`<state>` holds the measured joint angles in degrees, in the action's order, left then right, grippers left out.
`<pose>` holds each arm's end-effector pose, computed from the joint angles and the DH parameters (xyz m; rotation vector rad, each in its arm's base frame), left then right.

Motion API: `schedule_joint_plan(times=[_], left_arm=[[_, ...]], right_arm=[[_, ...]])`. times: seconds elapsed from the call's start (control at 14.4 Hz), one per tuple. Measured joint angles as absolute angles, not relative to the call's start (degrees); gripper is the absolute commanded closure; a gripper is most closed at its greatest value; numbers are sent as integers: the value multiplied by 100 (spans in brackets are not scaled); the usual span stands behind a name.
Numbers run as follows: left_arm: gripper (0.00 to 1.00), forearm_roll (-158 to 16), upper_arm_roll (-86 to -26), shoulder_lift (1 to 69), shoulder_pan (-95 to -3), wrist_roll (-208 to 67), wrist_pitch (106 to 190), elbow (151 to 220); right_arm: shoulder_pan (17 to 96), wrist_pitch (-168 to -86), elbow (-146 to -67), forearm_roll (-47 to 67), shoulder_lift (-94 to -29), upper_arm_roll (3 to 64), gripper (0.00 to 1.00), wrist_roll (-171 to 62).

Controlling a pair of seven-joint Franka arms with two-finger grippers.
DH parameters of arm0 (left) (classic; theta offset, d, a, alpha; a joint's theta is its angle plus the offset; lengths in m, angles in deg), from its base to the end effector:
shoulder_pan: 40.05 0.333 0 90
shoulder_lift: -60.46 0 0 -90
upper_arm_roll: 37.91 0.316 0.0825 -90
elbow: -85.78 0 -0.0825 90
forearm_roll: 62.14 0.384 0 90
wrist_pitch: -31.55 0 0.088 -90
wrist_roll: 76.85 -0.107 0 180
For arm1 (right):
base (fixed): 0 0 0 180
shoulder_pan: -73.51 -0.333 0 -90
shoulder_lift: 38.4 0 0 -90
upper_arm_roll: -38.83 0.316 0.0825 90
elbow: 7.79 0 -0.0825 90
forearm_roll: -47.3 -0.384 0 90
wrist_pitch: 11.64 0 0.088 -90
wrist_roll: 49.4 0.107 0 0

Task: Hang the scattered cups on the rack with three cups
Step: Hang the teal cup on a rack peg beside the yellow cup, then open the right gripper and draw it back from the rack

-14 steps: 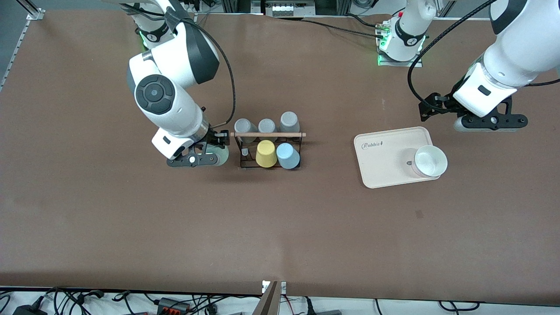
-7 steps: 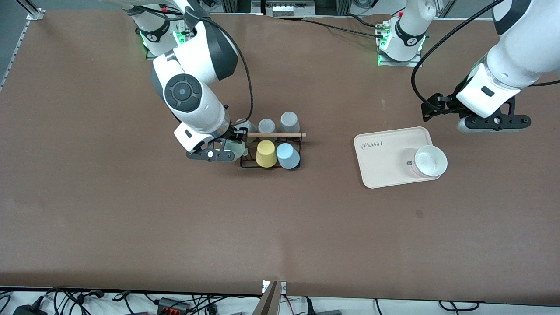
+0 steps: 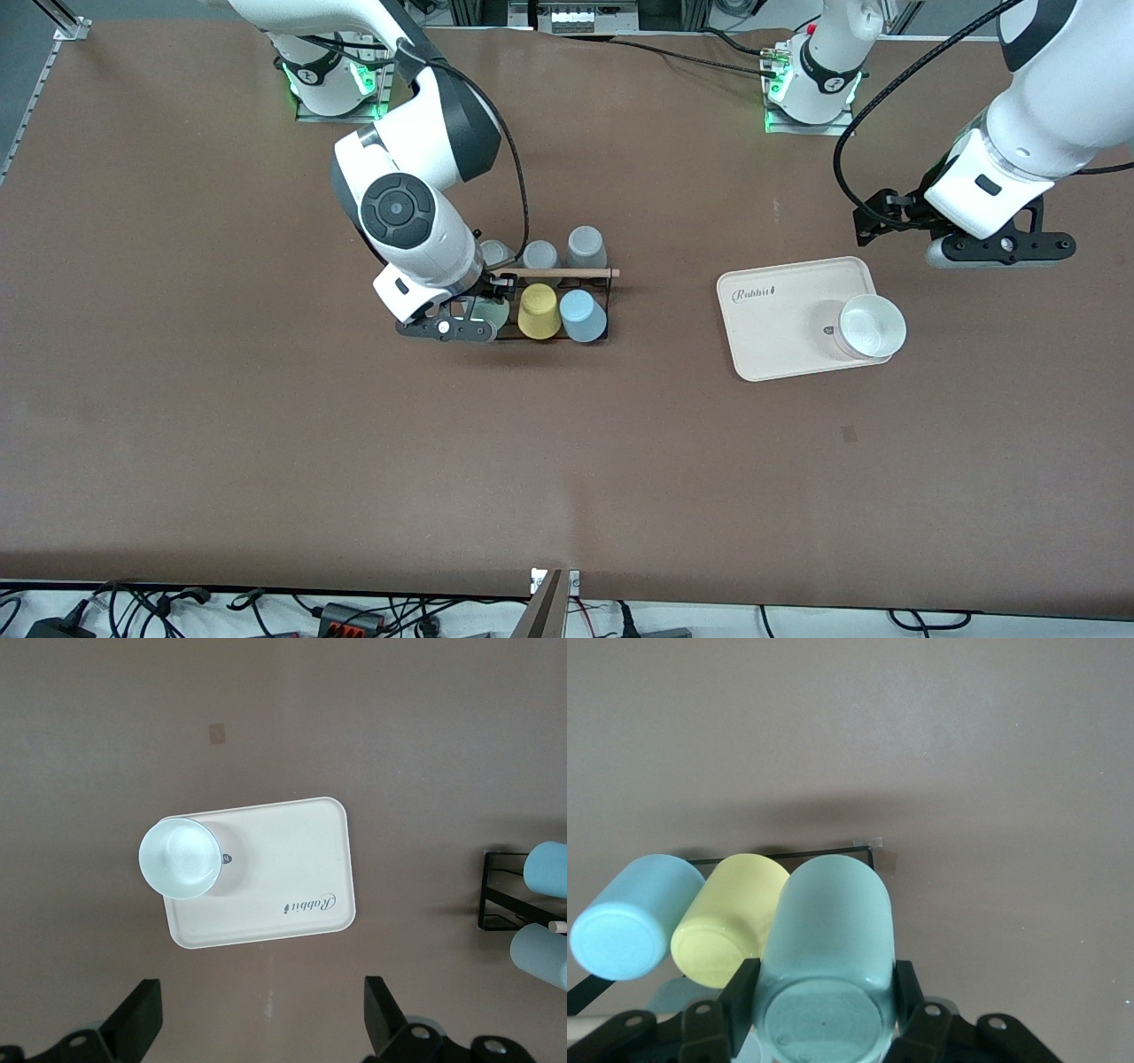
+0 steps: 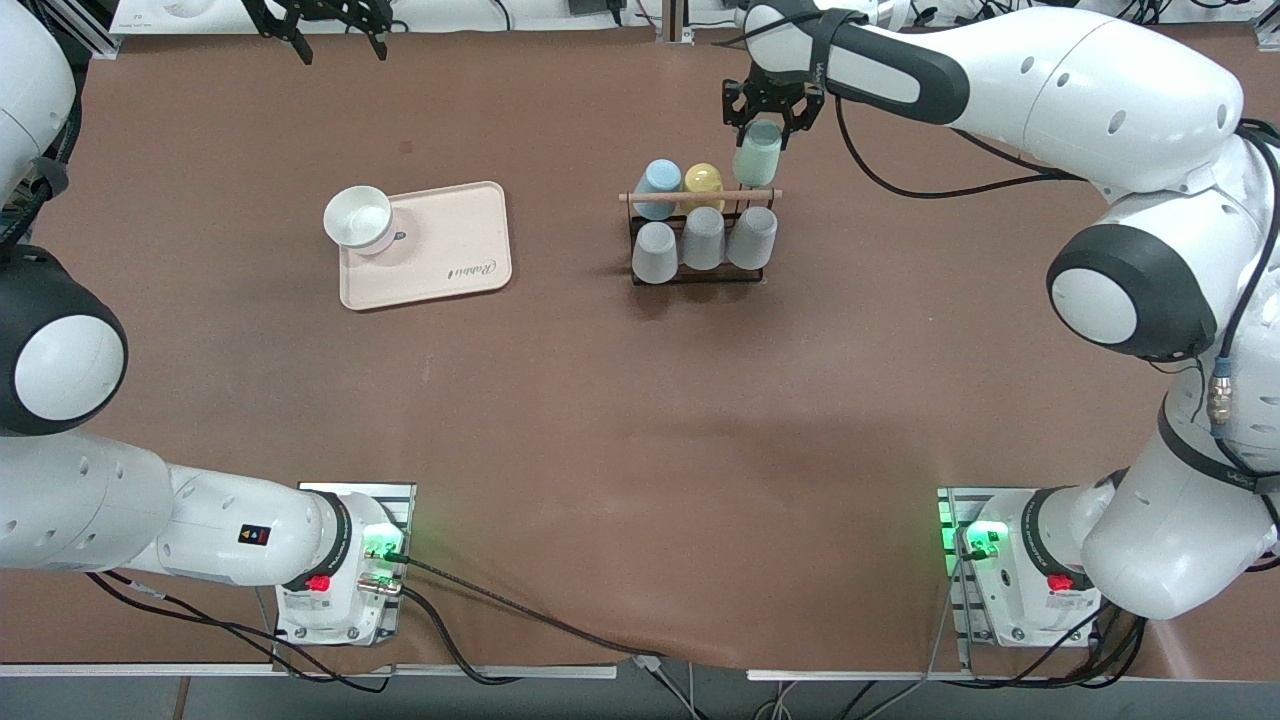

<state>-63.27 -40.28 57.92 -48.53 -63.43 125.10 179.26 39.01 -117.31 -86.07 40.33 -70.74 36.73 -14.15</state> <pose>0.5598 -0.1088 0.5762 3.1279 0.0727 -0.0730 0.5880 0.3905 0.3842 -3.1011 0.1285 0.1937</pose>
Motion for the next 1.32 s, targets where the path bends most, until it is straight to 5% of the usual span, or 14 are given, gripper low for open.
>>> schedule_joint_plan(times=[0.7, 0.77, 0.83, 0.9, 1.32], left_arm=[[0, -6327, -4027, 5792, -4796, -6343, 12504, 17926], [0, -6327, -4027, 5792, -4796, -6343, 12504, 17926], [0, -6327, -4027, 5792, -4795, -6343, 12504, 17926], [0, -6327, -4027, 5792, -4795, -6343, 12504, 17926], [0, -6327, -4027, 5792, -4793, -6343, 12504, 17926]], right_arm=[[3751, -12219, -8576, 4031, -7549, 3672, 66, -1168], [3749, -12253, -8575, 4031, -7590, 3672, 58, -1166], [3749, -12276, -8571, 4031, -7620, 3672, 11, -1165], [3749, -12282, -8569, 4031, -7635, 3672, 0, -1163], [3750, -12147, -8254, 4030, -7610, 3624, 0, -858]])
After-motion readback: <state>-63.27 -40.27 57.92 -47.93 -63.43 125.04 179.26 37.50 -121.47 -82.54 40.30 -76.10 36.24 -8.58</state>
